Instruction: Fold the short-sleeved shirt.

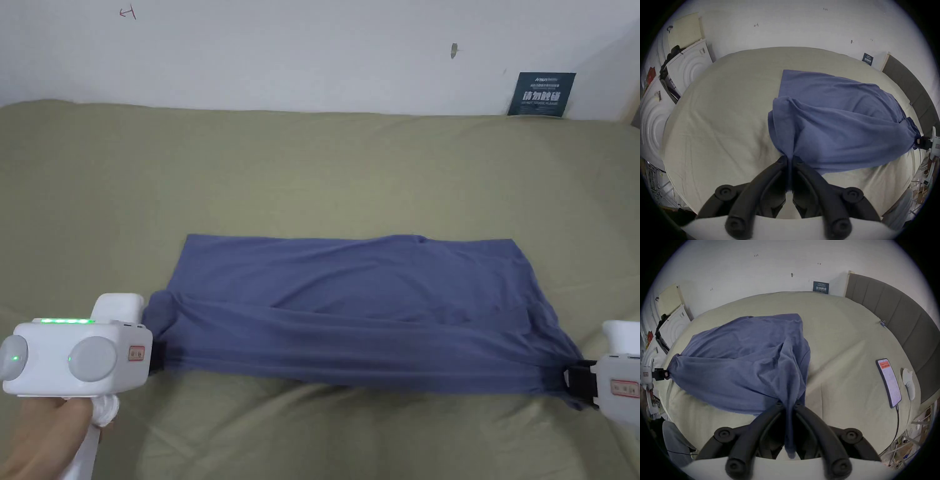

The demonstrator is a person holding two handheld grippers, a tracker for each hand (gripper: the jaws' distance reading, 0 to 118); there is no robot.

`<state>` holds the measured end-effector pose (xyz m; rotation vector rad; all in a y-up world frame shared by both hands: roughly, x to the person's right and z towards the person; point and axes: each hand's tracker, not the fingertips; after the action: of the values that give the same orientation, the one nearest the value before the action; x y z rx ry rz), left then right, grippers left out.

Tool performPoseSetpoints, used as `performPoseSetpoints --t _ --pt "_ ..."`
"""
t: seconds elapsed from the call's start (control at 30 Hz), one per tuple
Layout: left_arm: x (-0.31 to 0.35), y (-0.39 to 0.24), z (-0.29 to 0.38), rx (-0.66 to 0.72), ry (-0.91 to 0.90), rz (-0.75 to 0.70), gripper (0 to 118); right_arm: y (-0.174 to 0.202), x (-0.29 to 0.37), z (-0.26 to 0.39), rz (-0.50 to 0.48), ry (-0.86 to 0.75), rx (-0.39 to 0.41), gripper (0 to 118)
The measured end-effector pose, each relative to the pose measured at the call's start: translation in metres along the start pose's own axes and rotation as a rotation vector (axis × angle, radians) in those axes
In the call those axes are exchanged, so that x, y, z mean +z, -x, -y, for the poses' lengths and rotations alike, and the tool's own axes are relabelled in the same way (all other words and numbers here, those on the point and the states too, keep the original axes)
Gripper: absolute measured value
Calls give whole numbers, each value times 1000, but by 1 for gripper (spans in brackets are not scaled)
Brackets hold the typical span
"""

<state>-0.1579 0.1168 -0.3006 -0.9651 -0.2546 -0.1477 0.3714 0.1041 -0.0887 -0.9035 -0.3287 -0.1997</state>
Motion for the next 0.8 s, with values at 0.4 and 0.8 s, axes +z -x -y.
performPoseSetpoints --t 0.4,0.8 --pt "32 20 56 24 30 -20 6 8 36 49 -41 20 8 5" --pt "28 26 56 78 9 44 118 10 36 52 -59 3 3 112"
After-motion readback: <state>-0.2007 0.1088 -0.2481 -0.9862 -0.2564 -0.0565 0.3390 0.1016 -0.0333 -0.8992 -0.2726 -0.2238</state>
